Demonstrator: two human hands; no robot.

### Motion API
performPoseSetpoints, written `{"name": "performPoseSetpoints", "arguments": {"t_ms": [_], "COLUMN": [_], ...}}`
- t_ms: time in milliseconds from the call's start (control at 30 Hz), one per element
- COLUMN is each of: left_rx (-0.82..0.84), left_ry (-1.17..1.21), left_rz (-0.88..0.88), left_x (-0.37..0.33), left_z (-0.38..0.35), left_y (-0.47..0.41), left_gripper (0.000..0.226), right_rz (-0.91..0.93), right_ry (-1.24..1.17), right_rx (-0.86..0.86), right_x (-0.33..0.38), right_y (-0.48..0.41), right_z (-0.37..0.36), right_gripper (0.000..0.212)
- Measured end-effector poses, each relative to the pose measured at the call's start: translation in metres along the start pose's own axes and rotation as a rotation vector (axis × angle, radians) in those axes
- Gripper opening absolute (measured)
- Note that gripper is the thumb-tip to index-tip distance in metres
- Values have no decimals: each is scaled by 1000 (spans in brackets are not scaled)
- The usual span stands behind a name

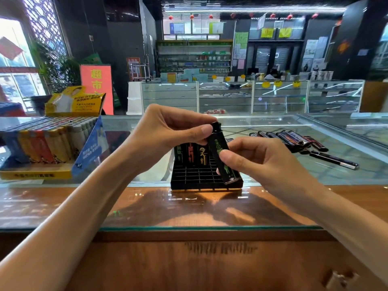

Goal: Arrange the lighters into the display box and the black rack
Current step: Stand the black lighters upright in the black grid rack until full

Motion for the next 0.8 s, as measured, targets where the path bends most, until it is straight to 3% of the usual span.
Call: {"name": "performPoseSetpoints", "arguments": {"t_ms": [133,400,800], "left_rx": [-79,-138,-171], "left_ry": [-112,-437,-615], "left_rz": [7,-24,-112], "left_x": [3,18,15], "left_z": [31,56,46], "left_y": [0,7,2], "left_gripper": [26,34,21], "right_rz": [8,-30,-24], "right_ry": [62,201,334], "right_rx": [-41,-317,-345], "right_x": [1,-16,-29], "right_y": [2,19,37], "right_z": [17,109,151], "right_gripper": [18,17,20]}}
Point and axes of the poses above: each hand's wrist, its own y-axis away from the middle knuckle, its own z-axis out of the back of the hand, x = y × z, the point moved 8 cm from there along -y, towards the middle knuckle, and after that the axes turned 7 degrees about -y, right-handed, at the moved point
